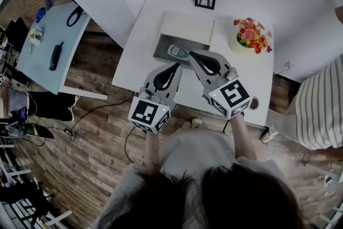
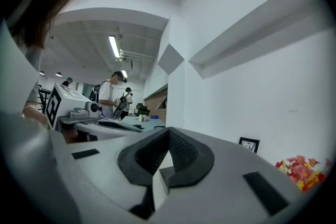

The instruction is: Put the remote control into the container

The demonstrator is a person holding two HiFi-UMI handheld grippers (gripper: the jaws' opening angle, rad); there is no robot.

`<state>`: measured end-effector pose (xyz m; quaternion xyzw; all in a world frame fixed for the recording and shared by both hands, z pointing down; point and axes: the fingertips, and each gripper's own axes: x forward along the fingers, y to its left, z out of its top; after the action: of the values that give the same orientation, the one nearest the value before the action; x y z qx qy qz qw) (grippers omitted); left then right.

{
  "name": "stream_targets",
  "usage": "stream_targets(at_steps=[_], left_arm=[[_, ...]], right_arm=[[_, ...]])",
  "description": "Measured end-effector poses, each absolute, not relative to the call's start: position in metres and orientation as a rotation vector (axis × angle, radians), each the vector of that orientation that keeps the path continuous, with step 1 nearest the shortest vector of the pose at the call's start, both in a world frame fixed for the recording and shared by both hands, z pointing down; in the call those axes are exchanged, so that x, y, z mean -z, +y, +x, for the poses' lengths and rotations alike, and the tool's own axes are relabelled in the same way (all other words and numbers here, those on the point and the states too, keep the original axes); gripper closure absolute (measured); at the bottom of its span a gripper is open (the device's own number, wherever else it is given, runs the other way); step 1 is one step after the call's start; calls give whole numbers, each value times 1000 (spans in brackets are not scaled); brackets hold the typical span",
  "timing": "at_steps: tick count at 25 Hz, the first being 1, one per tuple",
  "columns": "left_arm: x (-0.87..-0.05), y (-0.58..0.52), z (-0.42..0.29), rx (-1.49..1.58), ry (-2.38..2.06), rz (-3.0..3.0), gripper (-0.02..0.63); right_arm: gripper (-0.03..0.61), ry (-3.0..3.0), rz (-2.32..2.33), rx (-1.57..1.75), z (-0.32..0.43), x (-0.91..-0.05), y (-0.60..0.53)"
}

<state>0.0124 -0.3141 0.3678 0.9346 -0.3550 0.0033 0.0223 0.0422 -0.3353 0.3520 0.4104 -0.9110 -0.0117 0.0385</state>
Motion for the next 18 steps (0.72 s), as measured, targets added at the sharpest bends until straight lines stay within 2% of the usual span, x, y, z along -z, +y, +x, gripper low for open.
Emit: stream_targets(at_steps=[18], left_arm=[[-338, -313, 42, 14, -1050, 3028, 611]], right_arm=[[580, -2814, 1320, 197, 65, -324, -331]])
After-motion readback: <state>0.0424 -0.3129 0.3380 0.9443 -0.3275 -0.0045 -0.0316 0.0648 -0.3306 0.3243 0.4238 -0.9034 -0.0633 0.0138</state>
